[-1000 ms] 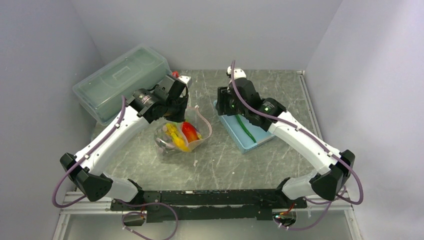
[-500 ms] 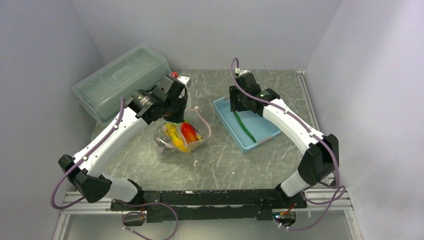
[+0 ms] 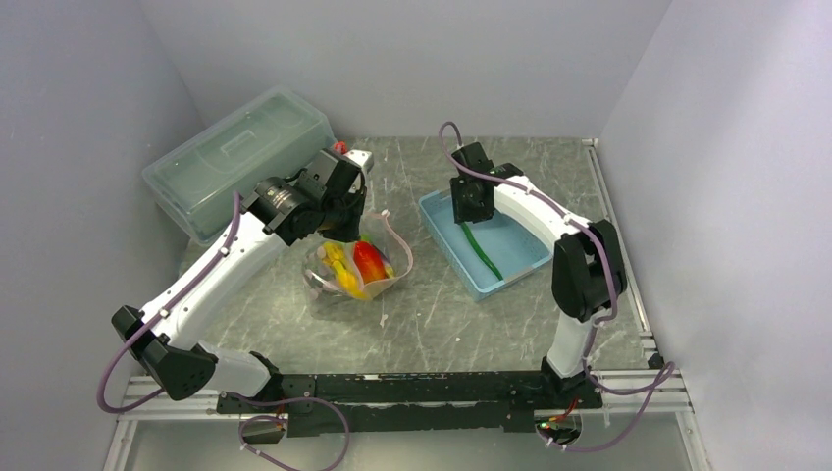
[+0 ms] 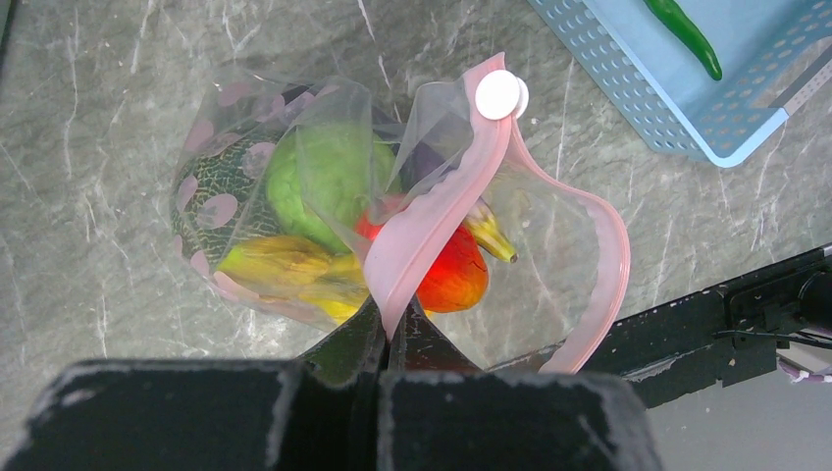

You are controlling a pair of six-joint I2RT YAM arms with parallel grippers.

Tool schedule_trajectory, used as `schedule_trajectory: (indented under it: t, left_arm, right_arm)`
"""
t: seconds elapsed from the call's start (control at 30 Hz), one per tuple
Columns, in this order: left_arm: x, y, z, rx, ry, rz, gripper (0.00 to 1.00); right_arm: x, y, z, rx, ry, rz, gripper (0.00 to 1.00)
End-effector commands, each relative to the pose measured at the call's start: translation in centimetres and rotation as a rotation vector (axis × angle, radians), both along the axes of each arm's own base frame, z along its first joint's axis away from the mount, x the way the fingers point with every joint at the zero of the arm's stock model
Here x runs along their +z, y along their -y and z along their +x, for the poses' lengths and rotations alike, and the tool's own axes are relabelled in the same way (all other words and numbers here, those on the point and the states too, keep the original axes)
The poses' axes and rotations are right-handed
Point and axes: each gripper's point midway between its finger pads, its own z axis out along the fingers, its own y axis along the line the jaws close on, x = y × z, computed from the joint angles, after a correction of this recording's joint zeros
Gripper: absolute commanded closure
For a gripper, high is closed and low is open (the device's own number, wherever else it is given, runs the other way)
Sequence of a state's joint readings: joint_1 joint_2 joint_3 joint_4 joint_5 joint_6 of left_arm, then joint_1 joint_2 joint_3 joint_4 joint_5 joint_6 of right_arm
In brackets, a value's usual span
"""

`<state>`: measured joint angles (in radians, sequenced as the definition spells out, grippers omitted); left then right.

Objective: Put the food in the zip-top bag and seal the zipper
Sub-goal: Pick up the fake vegetable from the bin.

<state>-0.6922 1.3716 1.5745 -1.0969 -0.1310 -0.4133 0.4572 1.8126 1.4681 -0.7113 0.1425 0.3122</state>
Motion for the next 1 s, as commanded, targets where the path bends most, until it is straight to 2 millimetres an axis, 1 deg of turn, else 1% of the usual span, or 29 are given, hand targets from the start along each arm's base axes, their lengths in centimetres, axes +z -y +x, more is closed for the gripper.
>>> schedule_trajectory:
  t: [0.0,0.13,0.4,0.73,0.97]
  left_arm:
    - [1.2,-0.2,0.3,0.016,0.049,-0.027,1.00]
    - [1.1,-0.2,0.3,0.016,0.048,-0.025,1.00]
    - [0.9,-0.3,0.4,0.018,0.045,-0.018,1.00]
    - [0.6,-0.4,0.5,0.018,0.037,-0.008,1.00]
    - [0.4,-0.4,0.8,0.016,0.035,0.001,1.00]
  right_arm:
    - [0.4,-0.2,2.1,0.004,0.030,0.004,0.58]
    - [-1.0,-0.2,3.1,-0.015,0.011,-0.003,0.58]
    - [-2.9,0.2,5.1,-0.033,-0.013,-0.005,0.57]
    - [-5.4,0.1,6.1,-0.040,-0.046,-0.010,0.57]
    - [-6.5,0.1,6.8,-0.048,-0.056,-0.025,0.58]
